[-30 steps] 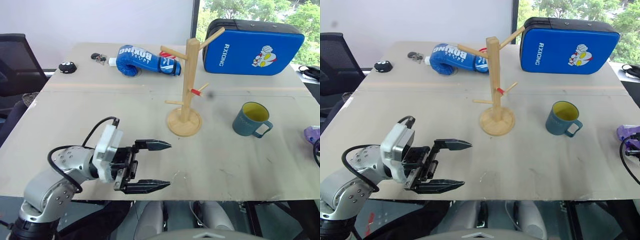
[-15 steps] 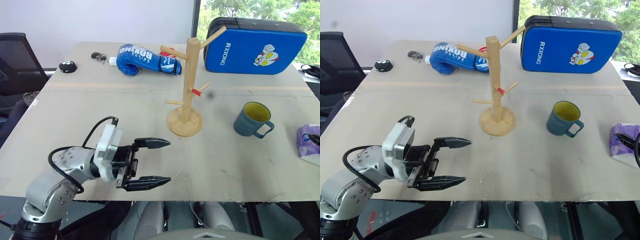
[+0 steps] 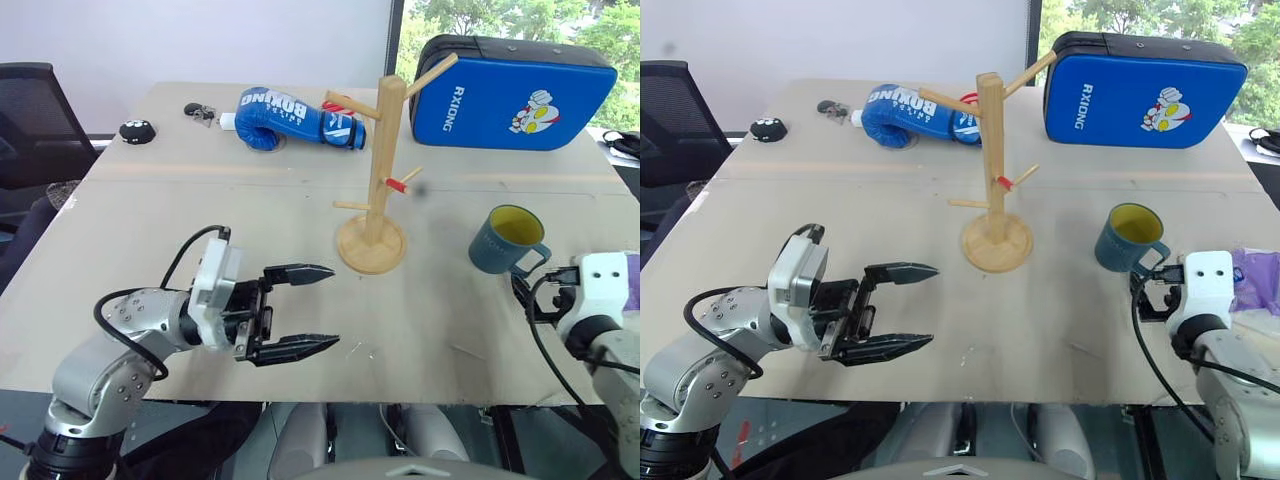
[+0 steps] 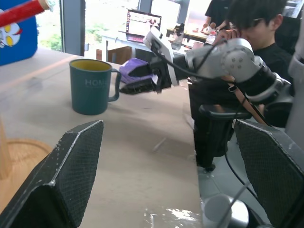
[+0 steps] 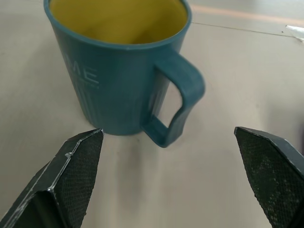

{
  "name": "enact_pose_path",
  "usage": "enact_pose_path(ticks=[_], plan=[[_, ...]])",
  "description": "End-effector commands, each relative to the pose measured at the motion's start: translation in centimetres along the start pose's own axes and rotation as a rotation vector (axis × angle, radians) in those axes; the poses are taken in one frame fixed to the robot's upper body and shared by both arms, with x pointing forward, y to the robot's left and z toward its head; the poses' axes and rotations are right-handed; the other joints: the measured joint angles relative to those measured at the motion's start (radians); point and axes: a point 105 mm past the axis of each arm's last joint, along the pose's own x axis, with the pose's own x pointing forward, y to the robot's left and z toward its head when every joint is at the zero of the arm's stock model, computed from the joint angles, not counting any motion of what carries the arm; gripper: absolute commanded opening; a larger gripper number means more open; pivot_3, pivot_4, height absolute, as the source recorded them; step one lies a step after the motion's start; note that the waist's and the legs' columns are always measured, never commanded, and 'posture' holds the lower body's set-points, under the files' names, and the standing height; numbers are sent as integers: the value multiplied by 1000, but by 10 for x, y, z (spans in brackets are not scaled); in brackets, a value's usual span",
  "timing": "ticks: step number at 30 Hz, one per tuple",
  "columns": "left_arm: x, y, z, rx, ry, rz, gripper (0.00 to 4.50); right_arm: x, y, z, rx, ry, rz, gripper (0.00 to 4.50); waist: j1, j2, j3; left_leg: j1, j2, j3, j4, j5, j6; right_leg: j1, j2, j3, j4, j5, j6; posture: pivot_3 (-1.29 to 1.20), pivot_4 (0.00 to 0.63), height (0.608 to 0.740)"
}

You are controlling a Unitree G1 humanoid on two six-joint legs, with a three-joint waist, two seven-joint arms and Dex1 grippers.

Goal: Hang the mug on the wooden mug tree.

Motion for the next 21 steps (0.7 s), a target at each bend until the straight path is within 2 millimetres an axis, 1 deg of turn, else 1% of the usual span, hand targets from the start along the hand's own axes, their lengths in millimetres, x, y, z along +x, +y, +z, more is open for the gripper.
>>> enact_pose_path(ticks=[1, 9, 12, 13, 15, 17, 18, 20, 21], plan=[[2, -2, 7, 47, -9, 5, 4500, 6, -5, 10, 1, -61, -80, 4465, -3, 0, 0, 0, 0, 0, 0, 0, 0, 0, 0, 0, 0, 0, 0, 0, 150, 740], [2, -6, 8, 56, -9, 17, 4500, 21, -2, 4, 1, -73, -134, 4465, -8, 1, 0, 0, 0, 0, 0, 0, 0, 0, 0, 0, 0, 0, -1, 0, 150, 740], [1, -6, 8, 57, -7, 21, 4500, 29, -5, 0, -1, -72, -184, 4465, -9, 1, 0, 0, 0, 0, 0, 0, 0, 0, 0, 0, 0, 0, 0, 0, 150, 740], [2, -6, 9, 57, -9, 23, 4500, 32, -5, -2, -2, -71, -198, 4226, -9, 1, 0, 0, 0, 0, 0, 0, 0, 0, 0, 0, 0, 0, 0, 0, 150, 740], [2, -6, 9, 56, -16, 29, 4500, 37, -4, -5, -3, -75, -219, 3552, -10, 1, 1, 1, 0, 0, 0, 0, 0, 0, 0, 0, 0, 0, 0, 0, 150, 740], [2, -7, 9, 56, -16, 31, 4500, 43, -4, -6, -1, -80, -231, 2502, -10, 1, 1, 1, 0, 0, 0, 0, 0, 0, 0, 0, 0, 0, -1, 0, 150, 740], [2, -7, 9, 57, -17, 34, 4500, 45, -4, -7, 1, -86, -238, 2110, -10, 2, 1, 1, 0, 0, -1, 0, 0, 0, 0, 0, 0, 1, -2, 0, 150, 740], [1, -6, 9, 58, -17, 39, 4500, 49, -6, -7, 1, -94, -241, 1591, -10, 2, 1, 0, 0, 0, -1, 0, 0, -1, 0, 0, 0, 1, -2, 0, 150, 740], [1, -7, 8, 58, -16, 42, 4500, 51, -7, -7, -1, -96, -241, 949, -10, 2, 1, 0, 0, 1, -1, 0, 0, -1, 0, 1, 0, 1, -2, 0, 150, 740]])
